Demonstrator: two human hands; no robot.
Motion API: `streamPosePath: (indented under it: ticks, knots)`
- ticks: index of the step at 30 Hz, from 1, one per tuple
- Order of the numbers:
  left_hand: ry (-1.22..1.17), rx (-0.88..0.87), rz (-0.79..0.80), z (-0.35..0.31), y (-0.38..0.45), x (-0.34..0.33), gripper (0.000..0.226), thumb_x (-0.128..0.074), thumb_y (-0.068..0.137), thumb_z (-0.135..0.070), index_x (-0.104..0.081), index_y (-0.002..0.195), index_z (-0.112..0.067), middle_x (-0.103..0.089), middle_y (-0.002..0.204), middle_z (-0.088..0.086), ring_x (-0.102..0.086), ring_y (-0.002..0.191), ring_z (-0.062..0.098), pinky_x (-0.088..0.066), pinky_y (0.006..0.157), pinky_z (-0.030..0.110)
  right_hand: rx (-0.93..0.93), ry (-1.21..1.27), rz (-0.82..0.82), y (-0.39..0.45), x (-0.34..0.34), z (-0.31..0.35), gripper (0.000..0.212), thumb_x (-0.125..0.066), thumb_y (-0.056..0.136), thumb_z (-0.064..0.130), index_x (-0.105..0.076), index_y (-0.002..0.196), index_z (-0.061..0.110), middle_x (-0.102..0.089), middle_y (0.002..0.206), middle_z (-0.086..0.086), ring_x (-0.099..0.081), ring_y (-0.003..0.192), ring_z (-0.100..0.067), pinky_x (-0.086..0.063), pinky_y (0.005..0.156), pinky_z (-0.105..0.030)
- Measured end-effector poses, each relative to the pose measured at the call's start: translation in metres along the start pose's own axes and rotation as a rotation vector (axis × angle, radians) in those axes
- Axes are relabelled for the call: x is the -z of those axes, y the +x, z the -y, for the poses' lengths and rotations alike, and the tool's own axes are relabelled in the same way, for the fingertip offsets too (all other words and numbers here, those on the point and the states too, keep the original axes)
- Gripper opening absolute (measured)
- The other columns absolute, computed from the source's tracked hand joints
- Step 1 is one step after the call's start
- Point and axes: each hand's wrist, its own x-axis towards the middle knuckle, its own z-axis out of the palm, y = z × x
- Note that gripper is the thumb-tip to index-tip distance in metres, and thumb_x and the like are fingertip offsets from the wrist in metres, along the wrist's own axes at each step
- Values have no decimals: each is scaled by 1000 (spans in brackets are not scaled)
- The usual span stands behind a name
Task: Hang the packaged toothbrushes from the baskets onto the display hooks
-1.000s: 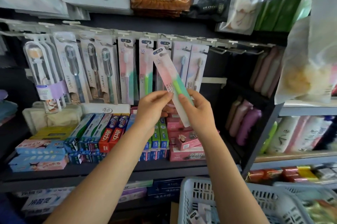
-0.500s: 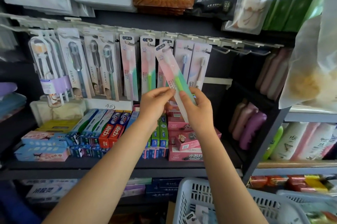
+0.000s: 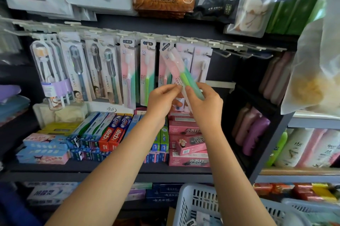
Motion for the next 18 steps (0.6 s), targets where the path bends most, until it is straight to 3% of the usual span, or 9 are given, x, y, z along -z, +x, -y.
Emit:
streamPosePath:
  ticks: [3, 6, 11, 14, 18]
  knots:
    - [26, -7, -13, 6, 2, 1, 5, -69, 95, -19, -74, 94, -21, -77, 88, 5, -65, 60, 15, -53, 57, 24, -80, 84, 50, -3, -4, -11, 22, -64, 99, 34, -66, 88, 15, -55, 63, 6, -45, 50, -3, -35, 46, -14]
    - [83, 13, -26, 20, 5, 9, 6, -70, 94, -20, -74, 93, -24, -77, 88, 0, -69, 70, 11, -50, 58, 19, -229, 244, 154, -16, -15, -25, 33, -59, 102, 32, -65, 86, 4, -50, 60, 6, -43, 46, 1, -36, 45, -13]
    - [160, 82, -76, 44, 7, 26, 10, -72, 92, -26, -76, 97, -18, -73, 85, -4, -65, 76, 10, -48, 62, 22, -385, 392, 280, -44, -34, -47, 27, -52, 106, 26, -66, 93, 6, -62, 60, 11, -57, 52, 1, -44, 49, -13]
    - [202, 129, -100, 55, 12, 39, 15, -73, 92, -31, -76, 99, -19, -75, 93, -2, -65, 81, 10, -48, 65, 23, -448, 375, 330, -54, -50, -61, 33, -52, 105, 30, -64, 98, 0, -69, 79, -9, -65, 64, -13, -51, 55, -22]
    - [220, 171, -84, 72, 18, 52, 18, -74, 91, -31, -76, 103, -18, -73, 92, -9, -63, 84, 2, -45, 64, 21, -470, 346, 330, -50, -72, -69, 26, -49, 107, 32, -65, 98, 13, -70, 81, -5, -64, 62, -13, -52, 56, -28]
